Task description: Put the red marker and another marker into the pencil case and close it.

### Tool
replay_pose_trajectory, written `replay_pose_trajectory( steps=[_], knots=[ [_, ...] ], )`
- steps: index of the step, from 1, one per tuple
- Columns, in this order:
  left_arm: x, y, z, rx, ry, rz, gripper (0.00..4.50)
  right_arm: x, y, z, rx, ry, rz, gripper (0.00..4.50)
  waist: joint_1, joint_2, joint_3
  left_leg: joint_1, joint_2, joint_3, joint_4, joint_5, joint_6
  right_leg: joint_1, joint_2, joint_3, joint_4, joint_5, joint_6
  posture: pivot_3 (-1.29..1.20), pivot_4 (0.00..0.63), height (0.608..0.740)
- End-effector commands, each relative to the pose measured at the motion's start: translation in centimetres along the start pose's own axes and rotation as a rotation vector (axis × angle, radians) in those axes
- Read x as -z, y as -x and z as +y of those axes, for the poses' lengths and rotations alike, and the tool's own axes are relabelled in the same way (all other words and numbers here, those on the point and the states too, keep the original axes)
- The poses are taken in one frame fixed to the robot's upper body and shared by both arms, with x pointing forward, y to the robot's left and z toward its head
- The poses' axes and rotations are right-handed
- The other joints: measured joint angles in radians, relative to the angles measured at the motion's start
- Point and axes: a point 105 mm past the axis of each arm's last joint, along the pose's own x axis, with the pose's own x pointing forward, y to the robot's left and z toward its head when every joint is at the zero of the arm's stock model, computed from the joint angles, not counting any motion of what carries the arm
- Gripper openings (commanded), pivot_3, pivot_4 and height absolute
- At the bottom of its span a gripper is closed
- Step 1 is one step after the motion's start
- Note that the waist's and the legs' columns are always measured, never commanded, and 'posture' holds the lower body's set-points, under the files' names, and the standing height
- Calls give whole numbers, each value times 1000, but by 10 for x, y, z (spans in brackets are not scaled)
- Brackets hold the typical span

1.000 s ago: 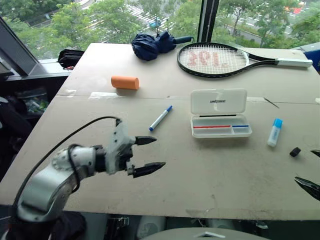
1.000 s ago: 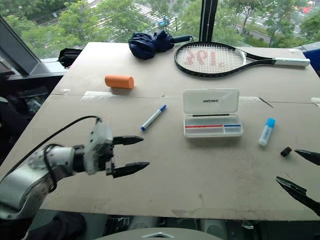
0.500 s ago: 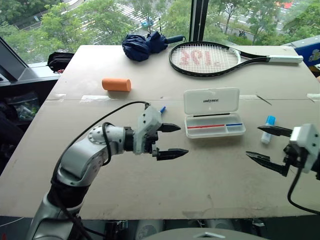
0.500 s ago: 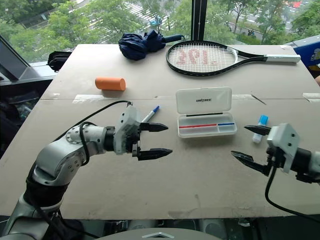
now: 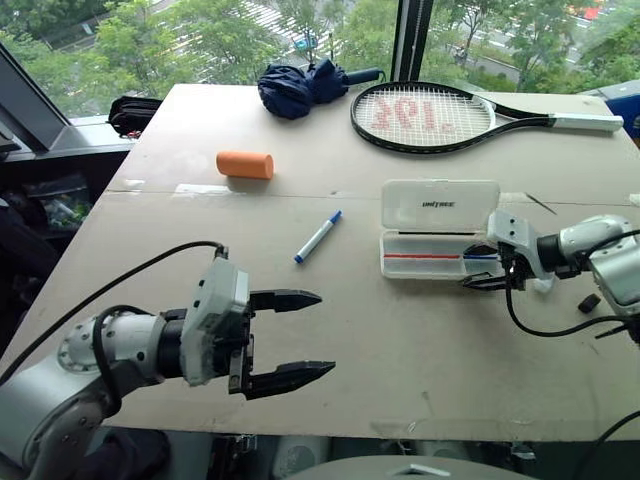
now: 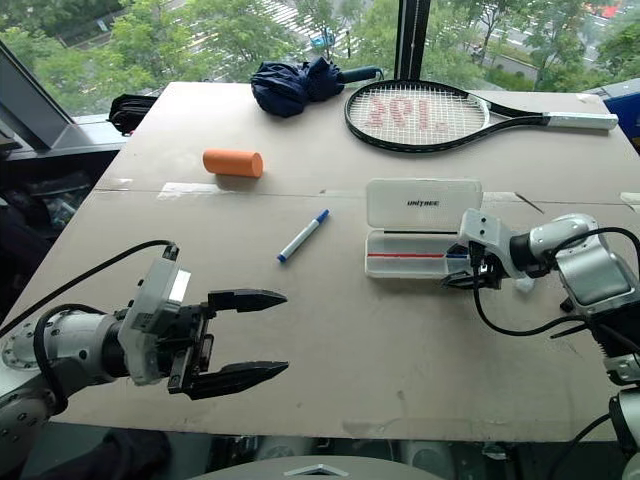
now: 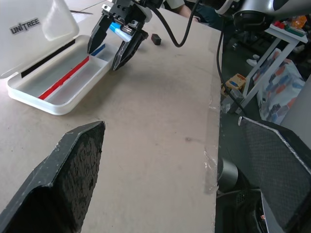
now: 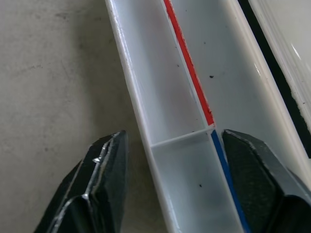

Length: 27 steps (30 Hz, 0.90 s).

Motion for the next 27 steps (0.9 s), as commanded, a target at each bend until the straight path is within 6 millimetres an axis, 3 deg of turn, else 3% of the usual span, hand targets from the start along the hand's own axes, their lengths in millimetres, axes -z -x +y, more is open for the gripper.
replay_pose_trajectory(
  steps=[1,14,20,24,27],
  knots=[
    [-7,1,-9,-20,-43,-25,4500,-14,7,-2,-17,69,-34,2298,-1,0,0,0,0,0,0,0,0,0,0,0,0,0,0,0,150,732],
    [-18,-4,-8,-23,-38,-29,4500,-17,29,11,17,96,-83,2298,2,0,0,0,0,0,0,0,0,0,0,0,0,0,0,0,150,732],
    [-17,-2,-12,7,-34,-8,4500,-7,29,24,-1,53,-65,2298,1,0,0,0,1,0,0,0,0,0,1,0,1,0,0,0,150,732],
    [-17,-2,-17,31,-36,4,4500,1,17,20,10,32,-37,2298,1,1,0,1,1,0,0,0,0,0,1,0,1,0,-1,0,150,732],
    [-17,-1,-19,40,-46,16,4500,11,9,13,26,32,4,1430,0,1,0,1,1,1,0,0,0,0,1,0,0,-2,-3,0,150,732]
  ],
)
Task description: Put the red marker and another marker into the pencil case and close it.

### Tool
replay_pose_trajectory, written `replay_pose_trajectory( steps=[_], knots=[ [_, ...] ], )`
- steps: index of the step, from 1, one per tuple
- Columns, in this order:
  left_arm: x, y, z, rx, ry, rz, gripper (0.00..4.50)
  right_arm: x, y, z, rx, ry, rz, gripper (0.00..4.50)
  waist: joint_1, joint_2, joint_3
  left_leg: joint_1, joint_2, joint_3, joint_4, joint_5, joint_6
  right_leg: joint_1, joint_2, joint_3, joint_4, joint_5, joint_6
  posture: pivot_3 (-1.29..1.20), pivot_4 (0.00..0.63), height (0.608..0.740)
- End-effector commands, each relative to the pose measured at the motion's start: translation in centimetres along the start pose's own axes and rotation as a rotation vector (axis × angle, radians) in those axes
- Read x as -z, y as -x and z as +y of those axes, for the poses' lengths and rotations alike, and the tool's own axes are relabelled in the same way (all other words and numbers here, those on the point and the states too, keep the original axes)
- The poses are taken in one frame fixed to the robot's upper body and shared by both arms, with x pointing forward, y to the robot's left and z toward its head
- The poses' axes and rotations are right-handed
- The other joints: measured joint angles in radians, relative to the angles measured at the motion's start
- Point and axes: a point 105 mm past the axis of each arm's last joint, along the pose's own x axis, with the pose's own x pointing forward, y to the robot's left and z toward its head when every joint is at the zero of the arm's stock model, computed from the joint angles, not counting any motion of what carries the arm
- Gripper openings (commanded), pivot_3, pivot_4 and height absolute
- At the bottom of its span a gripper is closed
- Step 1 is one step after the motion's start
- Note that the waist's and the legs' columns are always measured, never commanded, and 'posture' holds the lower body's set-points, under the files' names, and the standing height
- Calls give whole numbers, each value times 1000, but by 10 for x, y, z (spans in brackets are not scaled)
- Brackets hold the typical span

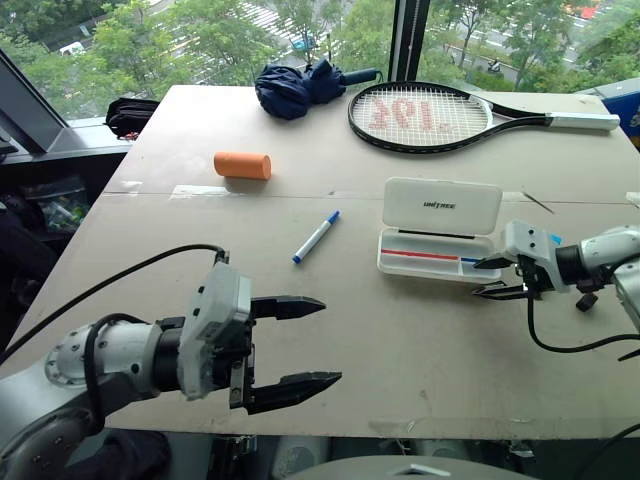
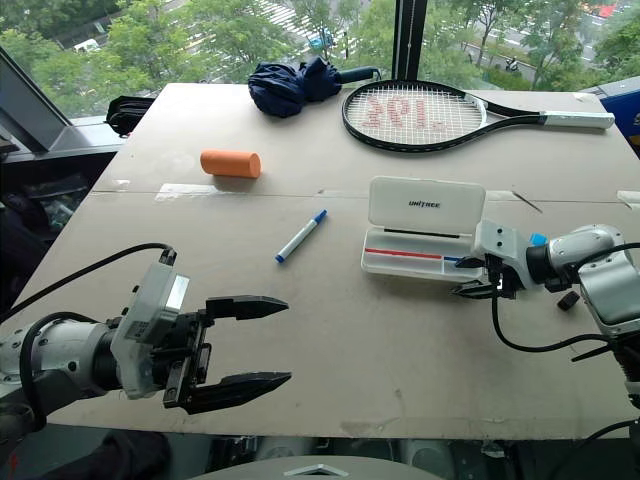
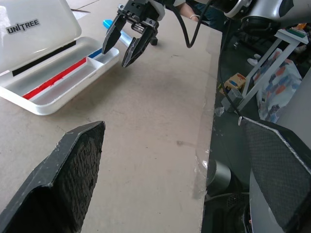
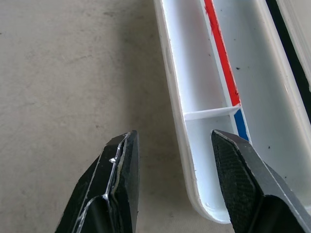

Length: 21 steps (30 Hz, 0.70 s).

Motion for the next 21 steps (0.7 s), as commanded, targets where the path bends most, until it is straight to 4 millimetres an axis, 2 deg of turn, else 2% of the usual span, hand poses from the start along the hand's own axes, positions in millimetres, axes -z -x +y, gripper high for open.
replay_pose_trajectory(
  steps=[1,3,9,16,21],
  knots=[
    [-7,1,-8,30,-51,1,4500,5,-6,-10,31,40,39,1036,0,0,0,0,0,0,0,0,0,0,0,0,0,0,0,0,150,732],
    [-6,2,-10,32,-50,3,4500,6,-8,-11,24,50,41,89,-1,0,0,0,0,1,0,0,0,0,0,0,0,0,0,0,150,732],
    [-2,12,-14,23,-27,15,4500,1,-11,-6,-39,164,41,89,-3,0,0,0,0,0,0,0,0,0,0,0,0,0,0,0,150,732],
    [15,30,-16,-11,8,45,4500,-13,-15,18,-176,298,33,89,-11,1,0,0,0,0,-1,0,0,0,0,0,0,0,0,0,150,732],
    [24,26,-13,-26,9,44,4500,-10,-15,14,-160,297,56,89,-9,1,0,0,0,0,0,0,0,0,0,0,0,0,-1,0,150,732]
  ],
)
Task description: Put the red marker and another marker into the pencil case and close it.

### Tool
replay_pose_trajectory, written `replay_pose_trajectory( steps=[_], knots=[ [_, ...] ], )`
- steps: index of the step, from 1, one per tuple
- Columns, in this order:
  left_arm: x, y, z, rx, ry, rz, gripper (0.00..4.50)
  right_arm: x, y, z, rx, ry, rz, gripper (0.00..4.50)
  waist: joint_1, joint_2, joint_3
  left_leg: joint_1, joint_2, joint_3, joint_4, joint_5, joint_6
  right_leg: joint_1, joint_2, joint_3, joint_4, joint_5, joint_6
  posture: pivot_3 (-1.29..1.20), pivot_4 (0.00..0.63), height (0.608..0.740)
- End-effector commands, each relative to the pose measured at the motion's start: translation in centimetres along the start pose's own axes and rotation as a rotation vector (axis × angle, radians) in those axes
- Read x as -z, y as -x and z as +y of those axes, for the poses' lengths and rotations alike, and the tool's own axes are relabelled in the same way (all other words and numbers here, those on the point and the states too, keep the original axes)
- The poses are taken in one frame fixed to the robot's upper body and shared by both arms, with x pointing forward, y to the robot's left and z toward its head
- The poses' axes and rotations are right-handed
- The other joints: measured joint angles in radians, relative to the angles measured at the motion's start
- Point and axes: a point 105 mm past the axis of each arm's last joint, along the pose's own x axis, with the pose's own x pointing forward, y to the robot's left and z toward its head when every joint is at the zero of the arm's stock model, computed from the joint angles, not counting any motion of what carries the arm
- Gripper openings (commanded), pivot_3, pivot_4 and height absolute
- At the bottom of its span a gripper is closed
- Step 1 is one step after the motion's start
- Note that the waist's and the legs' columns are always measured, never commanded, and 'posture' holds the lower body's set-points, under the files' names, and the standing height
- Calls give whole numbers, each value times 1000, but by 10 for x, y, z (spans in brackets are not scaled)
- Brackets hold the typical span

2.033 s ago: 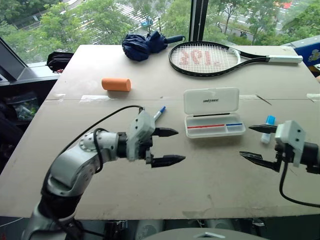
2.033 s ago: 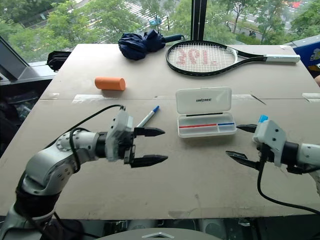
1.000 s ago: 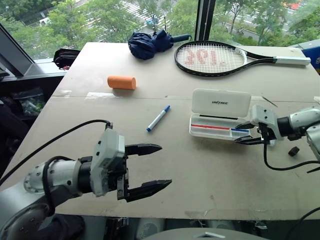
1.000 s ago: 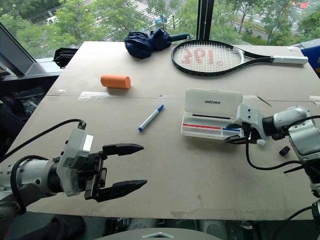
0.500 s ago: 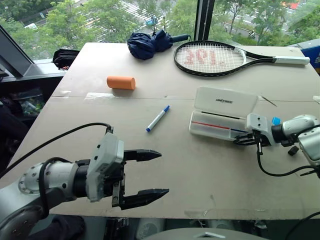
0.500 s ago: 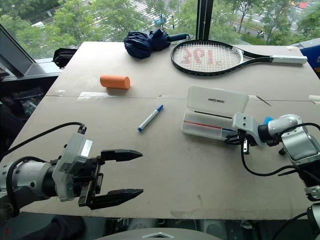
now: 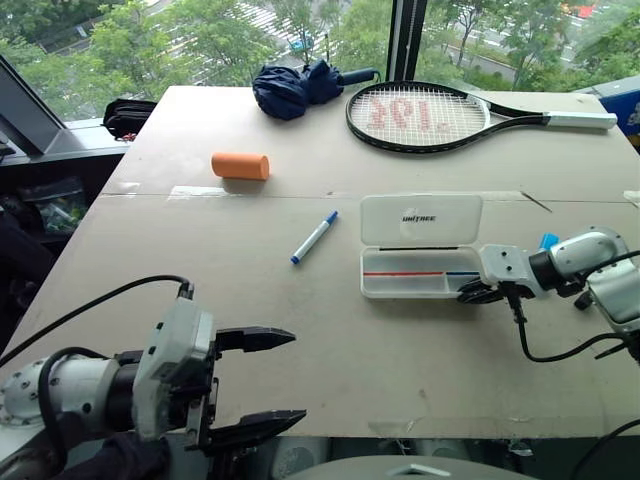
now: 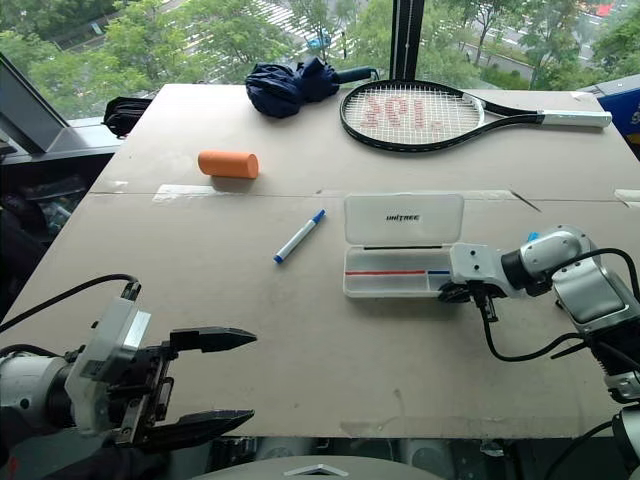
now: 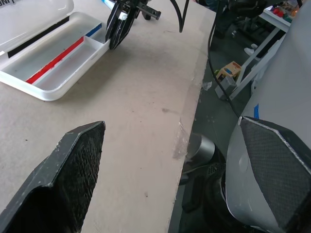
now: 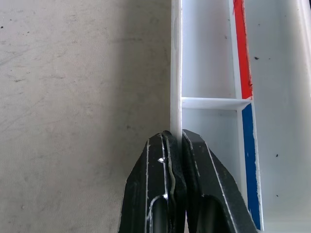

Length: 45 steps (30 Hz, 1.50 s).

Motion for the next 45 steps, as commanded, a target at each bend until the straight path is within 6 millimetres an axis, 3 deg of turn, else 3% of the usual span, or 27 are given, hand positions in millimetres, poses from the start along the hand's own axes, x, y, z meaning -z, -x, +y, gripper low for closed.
replay_pose_trajectory(
  steps=[1,13,16,21,23,24,28,31,35,41,44,45],
  knots=[
    [0,-3,2,-4,-35,-11,4500,-1,7,-5,25,35,24,89,0,0,0,0,0,0,0,0,0,0,0,0,0,0,0,0,150,732],
    [1,-8,11,-31,-60,-33,4500,4,15,-3,37,48,27,89,-4,0,0,0,0,0,0,0,0,0,0,0,0,0,0,0,150,732],
    [1,-8,14,-30,-64,-38,4500,-1,16,-7,50,58,-8,940,-6,0,0,0,0,0,0,0,0,0,0,0,0,0,0,0,150,732],
    [2,-8,20,-54,-50,-60,4500,-7,30,-5,73,63,-35,3400,-6,0,0,0,0,0,0,0,0,0,0,0,0,0,0,0,150,732],
    [0,-6,41,-186,-9,-115,4500,-23,47,-3,144,41,-157,4284,-1,2,1,0,0,0,0,0,0,0,-1,0,0,0,0,0,150,732],
    [-1,-5,52,-251,14,-138,4500,-31,55,-1,173,29,-221,4457,3,2,1,0,0,-1,0,0,0,0,-1,0,0,0,1,0,150,732],
    [9,-5,105,-561,65,-83,4500,-64,85,25,310,55,-466,4457,18,1,1,0,0,-3,0,0,0,1,0,-2,0,2,4,0,150,732],
    [17,-10,140,-680,119,-28,4500,-81,91,42,406,8,-548,4457,21,1,0,-1,0,-5,0,0,0,2,0,-3,1,2,4,0,150,732],
    [20,-33,184,-750,138,29,4500,-94,89,67,517,-66,-571,4457,18,0,-1,-1,-4,-7,1,0,0,2,0,-4,2,2,4,0,150,732],
    [29,-70,217,-751,97,135,4500,-92,91,85,624,-142,-514,4457,13,-3,-1,-1,-7,-7,1,0,0,2,0,-3,2,2,5,0,150,732],
    [40,-83,216,-703,100,181,3820,-90,92,90,655,-169,-489,4500,14,-2,-3,-1,-7,-7,1,0,0,2,0,-3,2,2,5,0,150,732],
    [42,-85,215,-692,98,189,3344,-90,91,92,660,-175,-483,4500,14,-2,-4,-1,-7,-7,1,0,0,2,0,-3,2,2,5,0,150,732]
  ],
)
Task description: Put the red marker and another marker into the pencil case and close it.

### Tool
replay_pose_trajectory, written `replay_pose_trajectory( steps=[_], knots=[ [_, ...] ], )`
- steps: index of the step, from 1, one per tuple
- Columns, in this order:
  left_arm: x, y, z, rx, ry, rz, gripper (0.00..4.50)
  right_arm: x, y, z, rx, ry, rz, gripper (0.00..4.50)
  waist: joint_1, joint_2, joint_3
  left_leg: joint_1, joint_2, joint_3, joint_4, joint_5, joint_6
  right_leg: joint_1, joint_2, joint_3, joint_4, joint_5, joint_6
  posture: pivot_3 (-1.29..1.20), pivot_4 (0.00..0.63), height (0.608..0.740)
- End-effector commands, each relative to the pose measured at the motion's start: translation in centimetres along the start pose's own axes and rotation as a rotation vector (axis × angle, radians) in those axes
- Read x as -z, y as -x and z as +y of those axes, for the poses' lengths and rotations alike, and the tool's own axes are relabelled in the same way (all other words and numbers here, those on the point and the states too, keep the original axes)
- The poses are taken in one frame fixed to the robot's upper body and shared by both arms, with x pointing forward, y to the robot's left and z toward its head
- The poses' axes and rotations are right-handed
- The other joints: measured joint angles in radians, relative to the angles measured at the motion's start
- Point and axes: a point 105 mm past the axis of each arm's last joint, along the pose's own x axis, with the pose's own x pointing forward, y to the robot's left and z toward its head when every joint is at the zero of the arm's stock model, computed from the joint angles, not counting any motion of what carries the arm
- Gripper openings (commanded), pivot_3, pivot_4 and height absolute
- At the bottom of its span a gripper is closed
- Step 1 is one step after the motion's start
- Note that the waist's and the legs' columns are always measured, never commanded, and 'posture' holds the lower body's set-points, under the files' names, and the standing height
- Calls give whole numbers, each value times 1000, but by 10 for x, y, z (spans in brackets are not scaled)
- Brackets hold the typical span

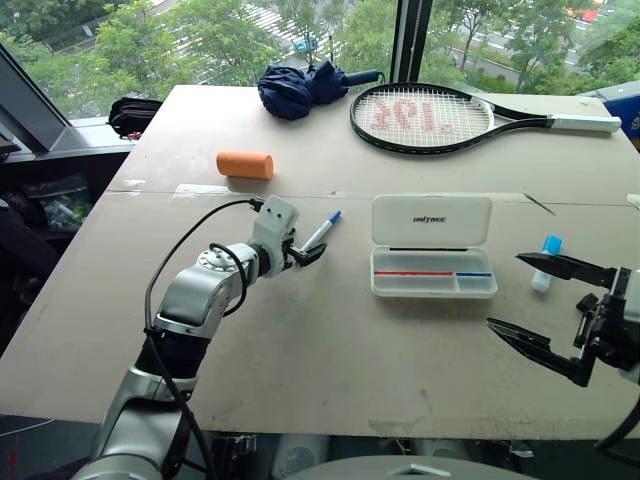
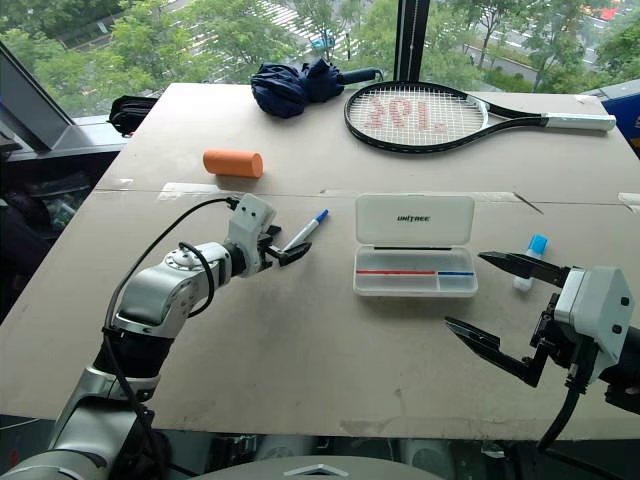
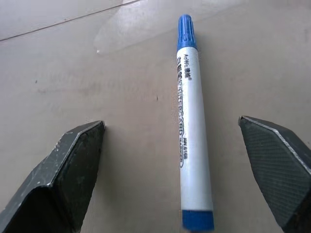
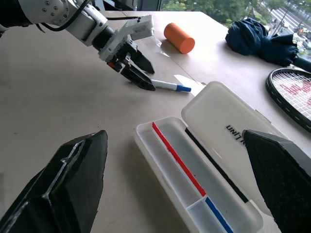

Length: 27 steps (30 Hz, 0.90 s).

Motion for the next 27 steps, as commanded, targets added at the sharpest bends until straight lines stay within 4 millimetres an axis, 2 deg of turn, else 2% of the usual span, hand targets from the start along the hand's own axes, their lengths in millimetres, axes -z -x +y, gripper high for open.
replay_pose_trajectory(
  steps=[1,3,4,5,6,7,9,10,12,14,16,20,24,27],
  knots=[
    [19,-7,-8,48,-16,68,2942,-8,4,4,38,32,2,4500,0,0,-1,0,0,0,0,0,0,0,0,0,0,0,0,0,150,732],
    [19,-4,-8,60,-44,70,1875,-6,5,6,54,23,8,4500,1,0,-1,0,0,0,0,0,0,0,0,0,0,0,0,0,150,732],
    [19,-3,-7,63,-49,74,1686,-5,6,7,60,18,10,4500,1,0,-1,0,0,0,0,0,0,1,0,0,0,0,0,0,150,732],
    [19,0,-7,69,-61,74,988,-4,6,7,67,11,10,4500,1,-1,-1,0,1,0,0,0,0,0,-1,0,0,0,0,0,150,732],
    [19,2,-8,78,-74,71,718,-2,6,7,75,3,10,4500,1,0,-1,0,1,0,0,0,0,1,-1,0,-1,0,0,0,150,732],
    [16,4,-8,85,-78,56,187,0,6,8,80,-4,12,4500,1,-1,-1,0,1,0,0,0,0,1,-1,0,-1,0,0,0,150,732],
    [10,8,-9,100,-86,23,106,2,6,9,87,-15,13,4500,0,0,-1,0,1,0,0,0,0,0,-1,0,-1,0,0,0,150,732],
    [0,15,-13,151,-72,-31,106,4,6,10,89,-23,16,4500,0,0,-1,0,1,0,0,0,0,0,-1,0,-1,0,0,0,150,732],
    [-21,34,-27,319,-64,-132,106,7,7,11,92,-42,21,4500,0,-1,-1,0,2,0,0,0,0,0,-1,0,-1,0,0,0,150,732],
    [-32,59,-47,538,-131,-133,106,12,10,14,96,-58,37,4500,-1,-3,1,-2,3,-1,0,0,0,-1,-1,-1,-1,0,0,0,150,732],
    [-40,66,-62,672,-205,-99,106,17,13,14,110,-68,52,4500,1,-2,1,-2,4,-1,0,0,0,-1,-1,-2,-1,-1,0,0,150,732],
    [-56,43,-88,794,-329,-55,106,23,18,16,144,-84,75,4500,19,-2,0,-2,0,-2,1,0,0,2,-2,-3,-1,-1,0,0,150,732],
    [-81,3,-112,828,-440,-67,106,24,22,22,176,-87,92,4500,16,-3,0,-2,-3,1,2,0,0,2,-1,0,-2,-1,1,0,150,732],
    [-88,-21,-125,836,-475,-32,106,23,27,26,207,-84,112,4500,9,-3,1,-4,-3,3,2,0,0,0,0,-2,-1,-1,1,0,150,732]
  ],
)
